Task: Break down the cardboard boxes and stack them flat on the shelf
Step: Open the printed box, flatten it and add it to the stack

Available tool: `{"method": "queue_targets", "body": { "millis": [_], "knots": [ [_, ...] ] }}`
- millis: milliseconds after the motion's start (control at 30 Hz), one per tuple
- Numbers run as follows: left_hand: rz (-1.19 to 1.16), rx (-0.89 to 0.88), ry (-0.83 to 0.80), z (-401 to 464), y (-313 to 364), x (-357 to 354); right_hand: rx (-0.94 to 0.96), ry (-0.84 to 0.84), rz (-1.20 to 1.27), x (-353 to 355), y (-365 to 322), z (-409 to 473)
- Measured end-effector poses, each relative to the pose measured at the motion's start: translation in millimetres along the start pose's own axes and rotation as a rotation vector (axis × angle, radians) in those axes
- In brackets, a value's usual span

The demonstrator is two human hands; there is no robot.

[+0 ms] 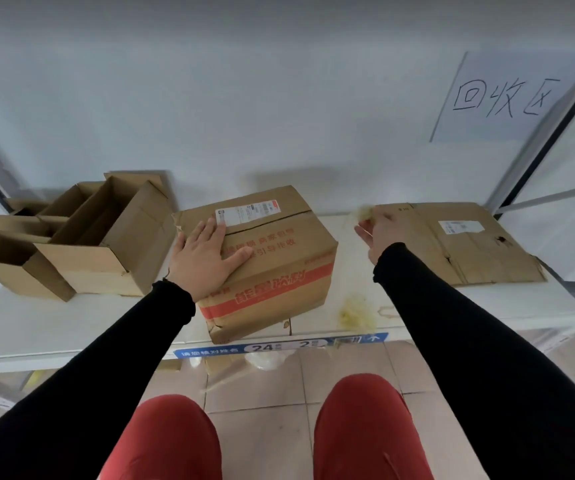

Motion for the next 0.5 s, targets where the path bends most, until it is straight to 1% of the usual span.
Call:
{"method": "queue_targets", "body": {
  "millis": [67,100,200,267,300,333,367,433,500],
  "knots": [
    [0.004,0.000,0.001,1.2,-0.7,-0.8,0.140,-0.081,-0.441,16.0,-9.4,-18.5],
    [0.004,-0.002,0.004,1.9,-0.9,-1.1,0.230,-0.112,-0.622,26.1,-9.3,-28.8],
    [0.016,-0.006,0.010,2.3,-1.1,-1.5,0.450,-0.196,-1.031,54.7,4.4,-57.0],
    [0.019,-0.006,0.010,2.1,-1.6,-2.0,0.539,-0.268,-1.298,66.4,25.7,-66.2],
    [0.017,-0.005,0.011,1.7,-1.6,-1.8,0.545,-0.302,-1.401,69.9,39.5,-67.5],
    [0.016,-0.004,0.012,1.3,-1.6,-1.7,0.525,-0.329,-1.459,72.9,53.5,-68.9],
    [0.017,-0.002,0.012,0.9,-1.6,-1.5,0.484,-0.353,-1.468,75.9,67.2,-69.4],
    [0.019,0.002,0.012,0.5,-1.8,-1.3,0.415,-0.389,-1.404,79.6,87.1,-72.0],
    [0.017,0.001,0.008,0.3,-1.0,-1.7,0.391,-0.392,-1.384,83.2,93.5,-74.1]
  ]
}}
Point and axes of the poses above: each hand's wrist, its own z-axis towards the middle knuckle, its own x-axis out of the back of the hand, y = z × x, the point moved 6 cm from there along z, towards the middle knuckle, and after that the axes turned 9 degrees about -y, right-handed, at the moved point
